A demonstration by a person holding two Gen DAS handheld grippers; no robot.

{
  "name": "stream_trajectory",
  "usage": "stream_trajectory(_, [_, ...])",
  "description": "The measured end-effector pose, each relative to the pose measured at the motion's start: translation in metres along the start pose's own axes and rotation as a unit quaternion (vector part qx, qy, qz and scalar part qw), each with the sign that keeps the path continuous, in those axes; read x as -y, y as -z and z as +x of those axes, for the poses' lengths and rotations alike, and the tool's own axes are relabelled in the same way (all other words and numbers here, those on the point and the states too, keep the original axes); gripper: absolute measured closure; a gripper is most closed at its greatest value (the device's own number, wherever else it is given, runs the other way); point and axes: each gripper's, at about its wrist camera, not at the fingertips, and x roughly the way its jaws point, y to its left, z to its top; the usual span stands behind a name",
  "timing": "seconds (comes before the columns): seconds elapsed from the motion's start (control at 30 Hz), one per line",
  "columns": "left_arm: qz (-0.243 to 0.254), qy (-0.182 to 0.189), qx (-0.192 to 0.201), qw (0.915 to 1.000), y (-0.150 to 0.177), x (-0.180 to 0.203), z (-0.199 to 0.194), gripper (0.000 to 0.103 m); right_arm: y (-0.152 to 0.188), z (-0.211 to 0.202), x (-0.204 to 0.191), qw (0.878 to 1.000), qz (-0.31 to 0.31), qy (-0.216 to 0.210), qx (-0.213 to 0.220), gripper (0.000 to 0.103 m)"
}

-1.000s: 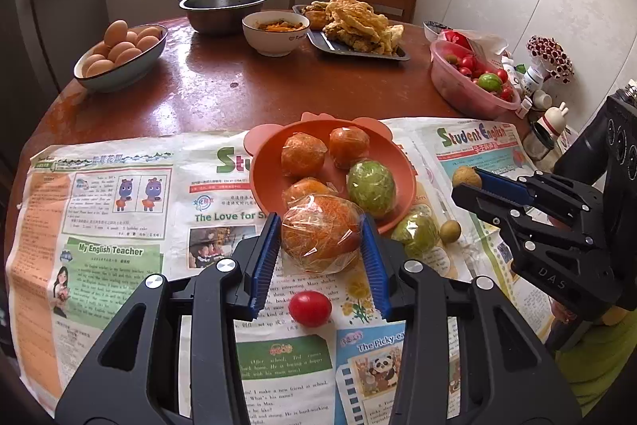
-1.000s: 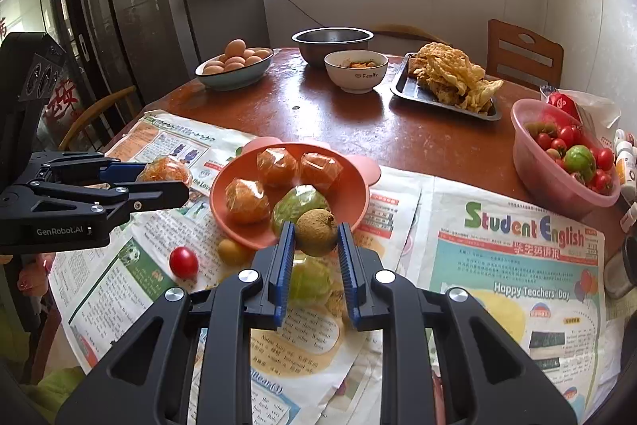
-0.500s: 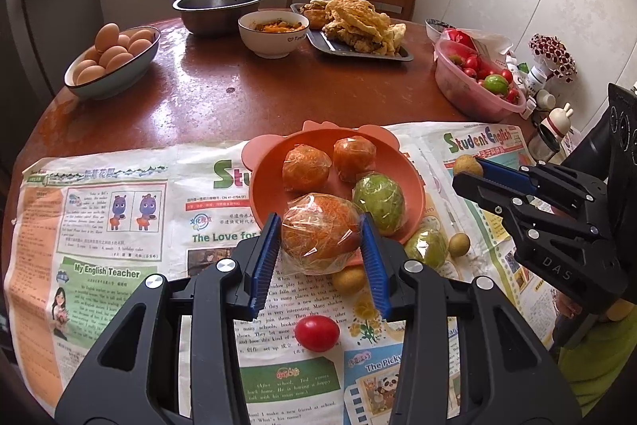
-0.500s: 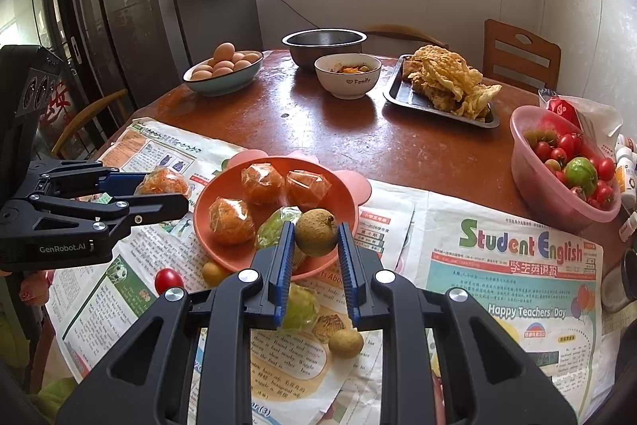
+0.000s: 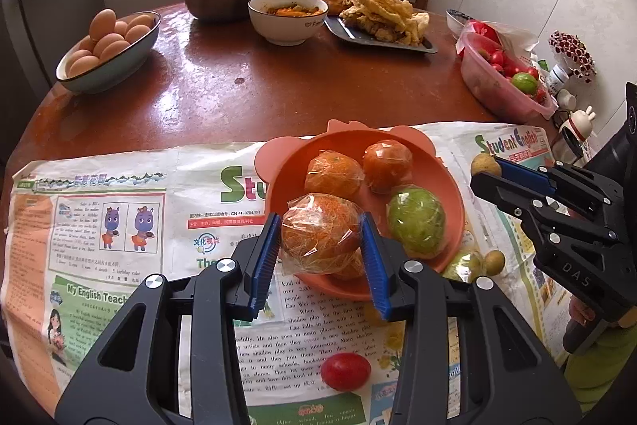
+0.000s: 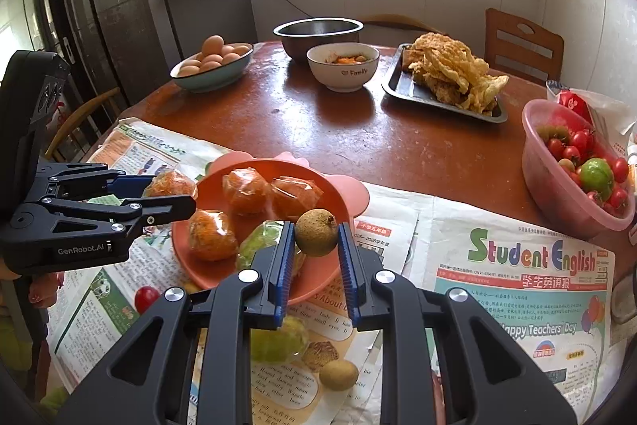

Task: Organize fruits
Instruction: 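Lift and carry the wrapped orange and the kiwi over the orange plate with both tools, then lower both fruits into the plate and open both tools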

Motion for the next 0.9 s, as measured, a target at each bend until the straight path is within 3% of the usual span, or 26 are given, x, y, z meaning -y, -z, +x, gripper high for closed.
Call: stream_trajectory(0.9, [0.007, 0.005, -0.016, 0.9998, -0.014, -0.003, 0.033, 0.071, -0.008, 0.043, 0.006, 0.999, 0.001, -0.002, -0.036, 0.081])
